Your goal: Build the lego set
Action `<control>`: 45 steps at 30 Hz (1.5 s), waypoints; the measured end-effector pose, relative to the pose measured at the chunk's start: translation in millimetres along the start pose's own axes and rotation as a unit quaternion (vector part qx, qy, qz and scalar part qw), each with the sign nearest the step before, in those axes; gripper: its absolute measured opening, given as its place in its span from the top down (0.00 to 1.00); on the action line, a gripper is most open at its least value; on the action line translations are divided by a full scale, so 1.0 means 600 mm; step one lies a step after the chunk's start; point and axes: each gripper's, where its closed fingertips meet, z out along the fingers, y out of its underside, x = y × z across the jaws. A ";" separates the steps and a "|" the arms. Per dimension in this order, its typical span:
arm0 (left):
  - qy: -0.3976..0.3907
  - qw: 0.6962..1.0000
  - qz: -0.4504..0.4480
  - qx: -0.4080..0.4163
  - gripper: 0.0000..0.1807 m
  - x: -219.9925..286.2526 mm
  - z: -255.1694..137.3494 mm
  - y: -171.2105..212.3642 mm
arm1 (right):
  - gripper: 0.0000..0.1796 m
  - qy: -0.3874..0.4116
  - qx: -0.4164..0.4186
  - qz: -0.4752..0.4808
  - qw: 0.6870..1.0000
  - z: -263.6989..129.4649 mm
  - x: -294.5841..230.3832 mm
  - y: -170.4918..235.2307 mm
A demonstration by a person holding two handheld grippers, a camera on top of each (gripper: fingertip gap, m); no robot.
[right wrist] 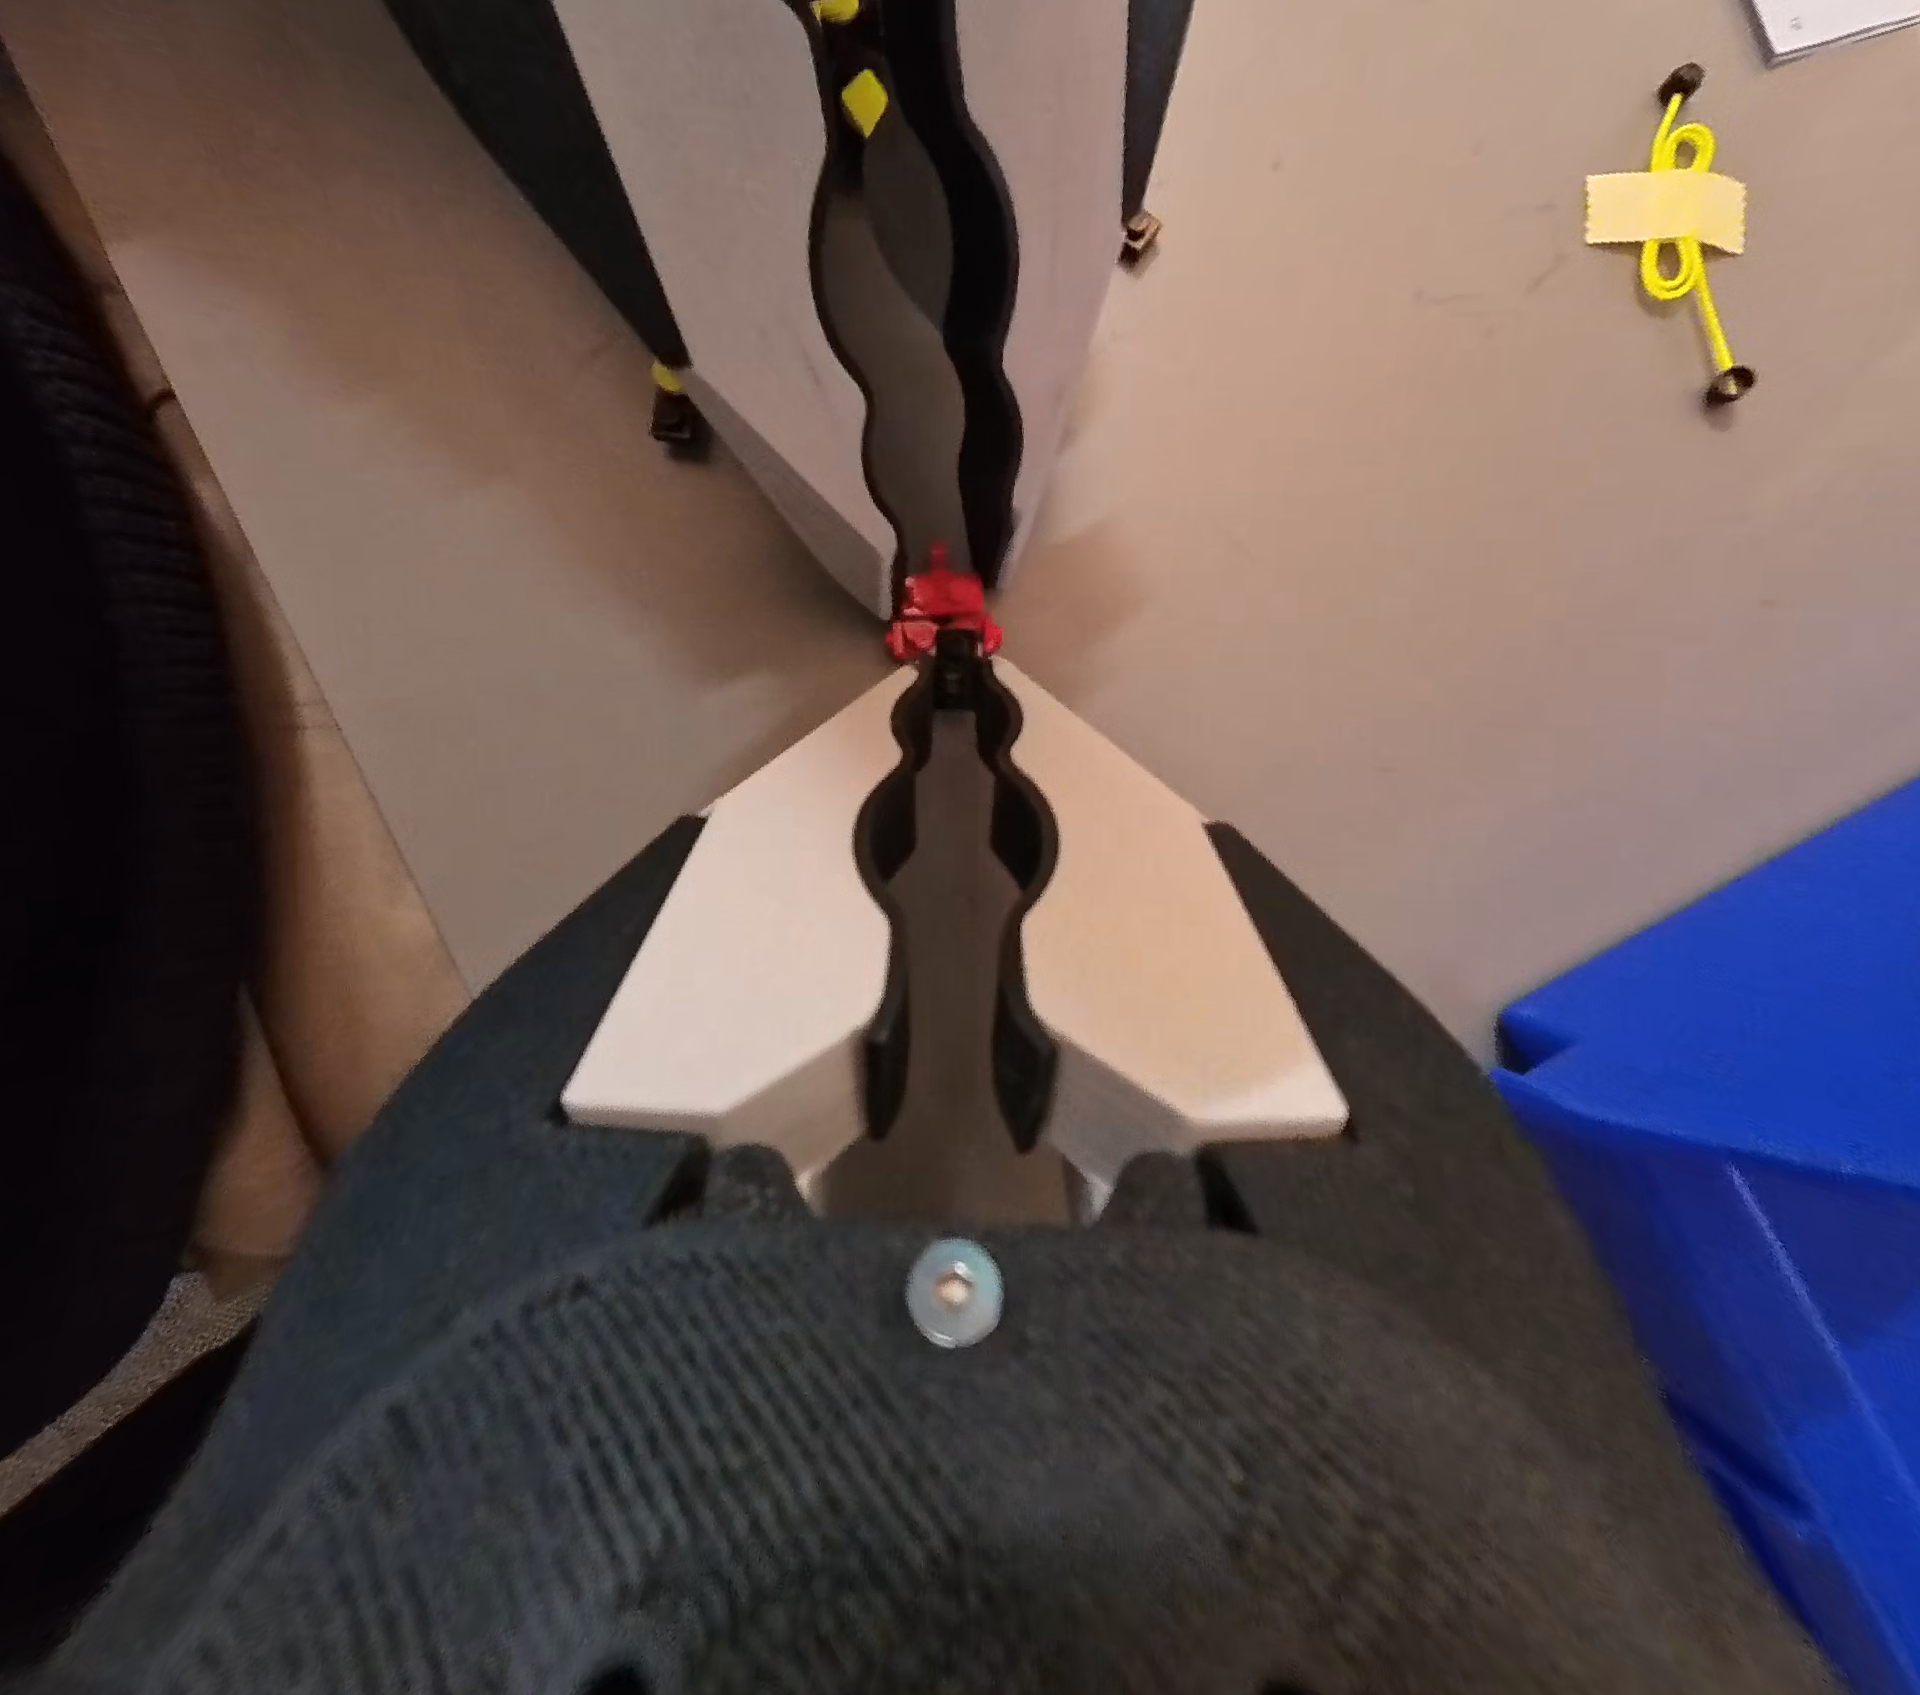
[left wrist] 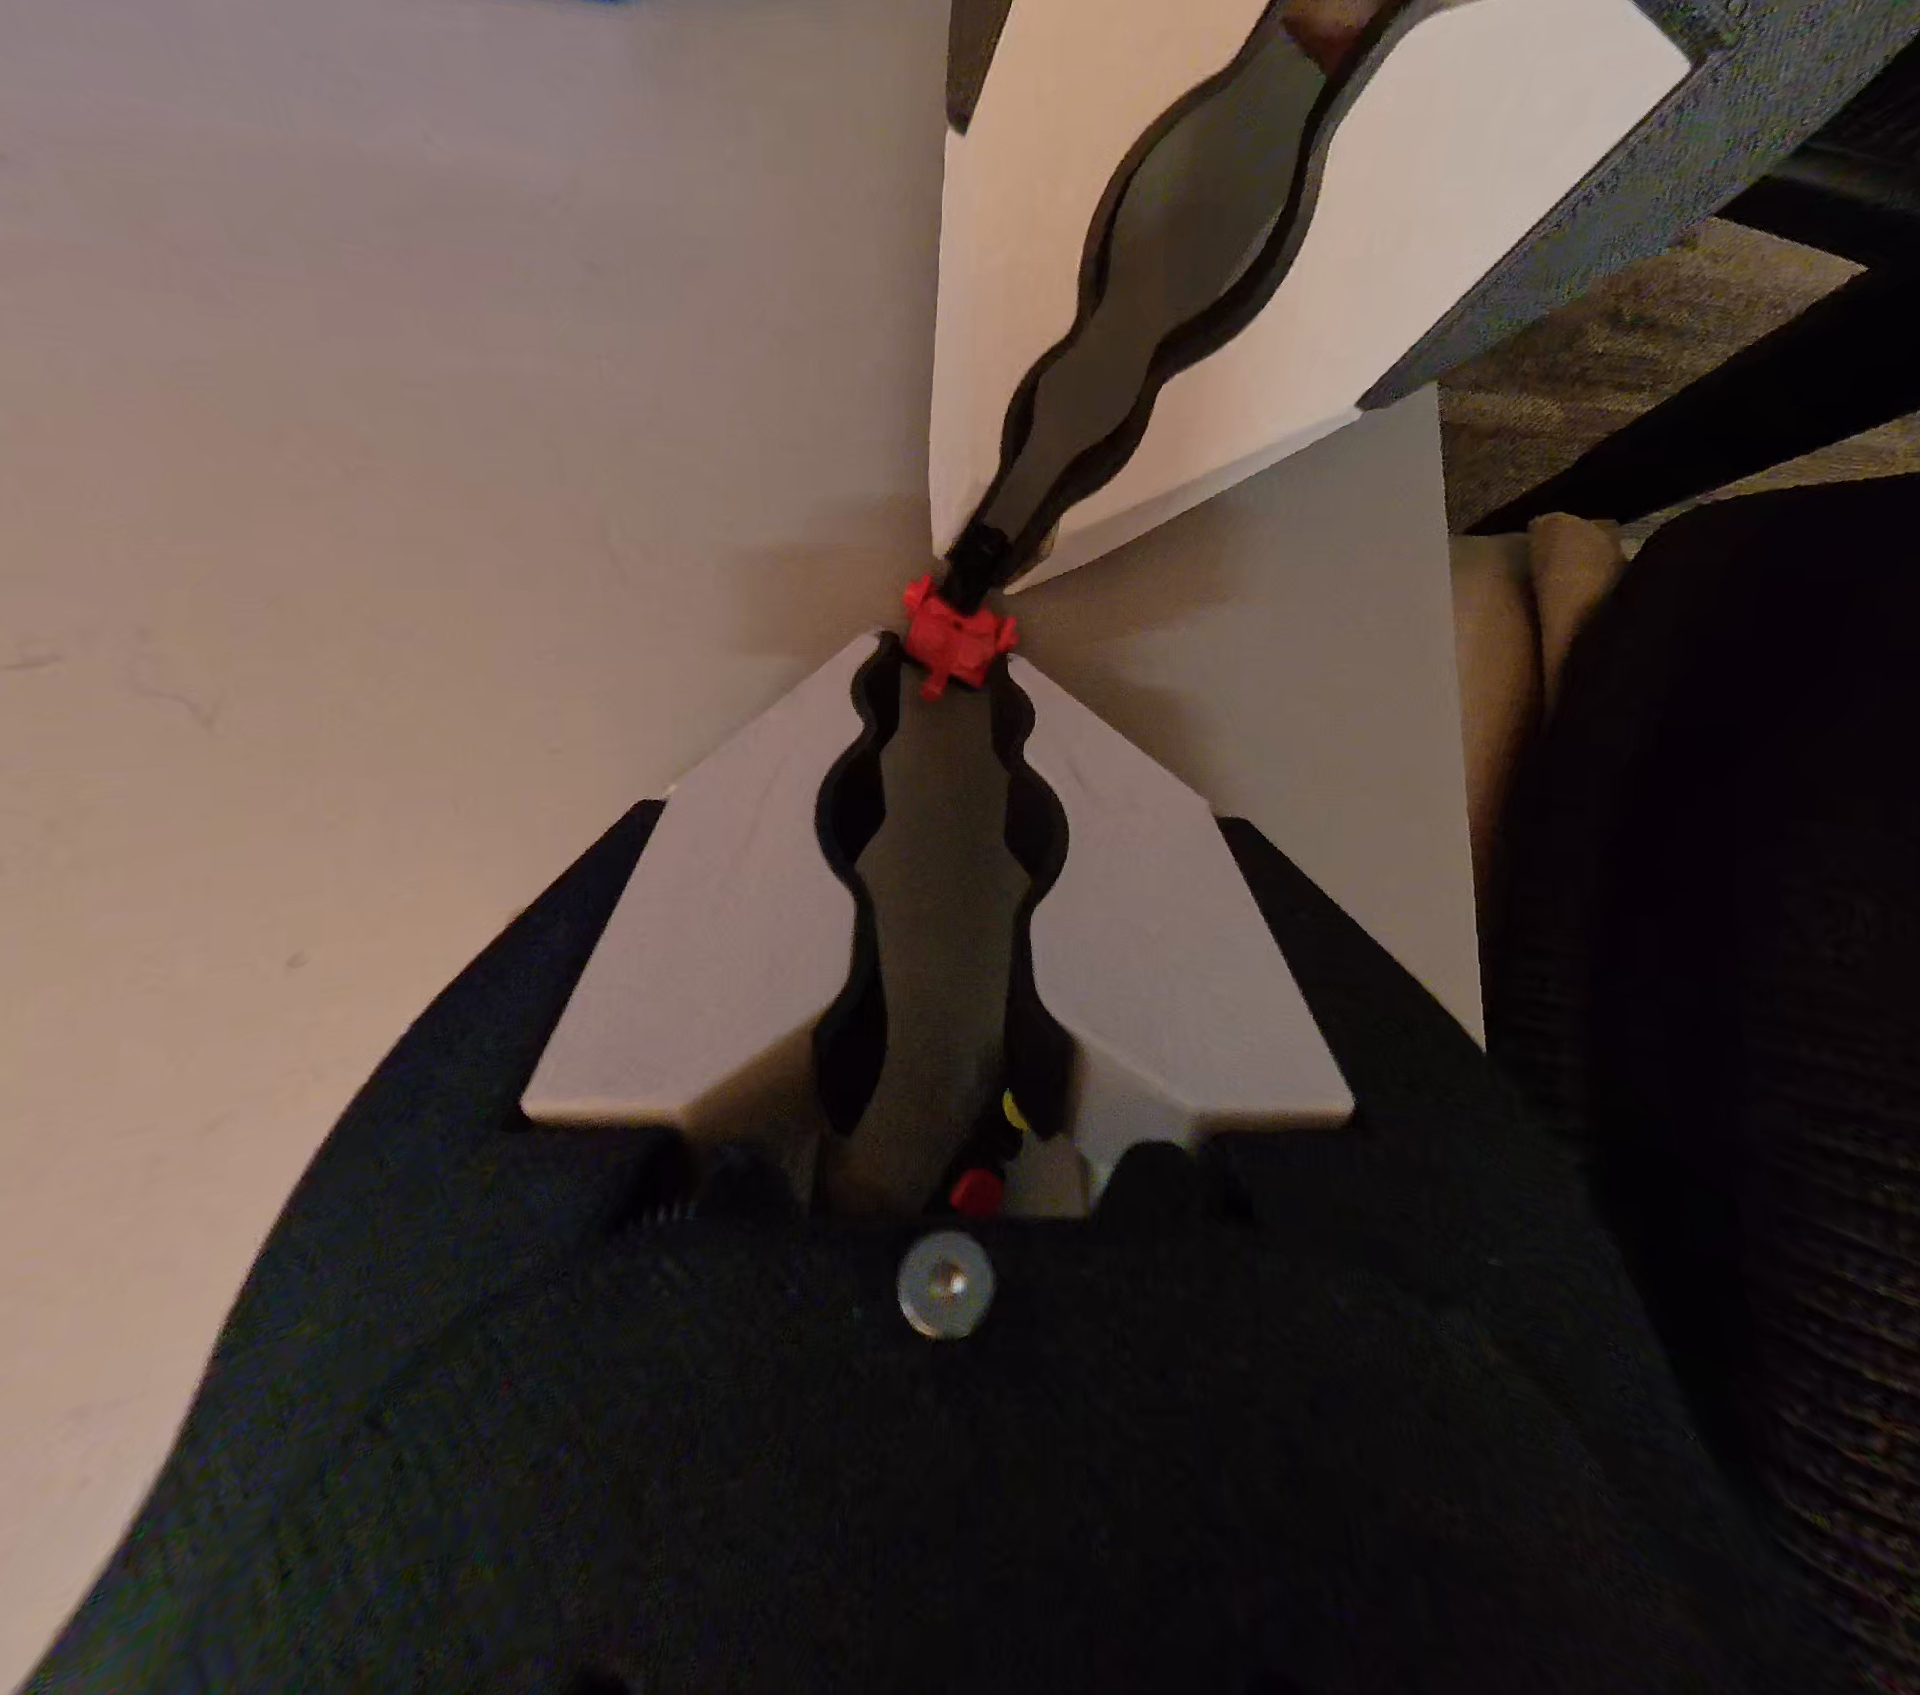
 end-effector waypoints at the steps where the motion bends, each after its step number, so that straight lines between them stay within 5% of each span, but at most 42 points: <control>1: 0.001 1.000 0.002 -0.001 0.92 0.001 0.000 0.000 | 0.97 0.001 -0.002 -0.003 1.000 0.000 0.000 -0.001; 21: -0.007 1.000 0.019 -0.005 0.92 0.003 0.002 0.000 | 0.97 0.033 -0.037 -0.035 0.998 0.004 0.000 0.001; 28: -0.007 1.000 0.017 -0.006 0.92 0.003 0.002 0.001 | 0.89 0.032 -0.004 -0.017 0.999 -0.004 0.003 -0.008; 45: -0.005 1.000 0.019 -0.006 0.92 0.006 0.002 0.001 | 0.97 0.009 0.018 -0.004 1.000 -0.003 -0.001 0.002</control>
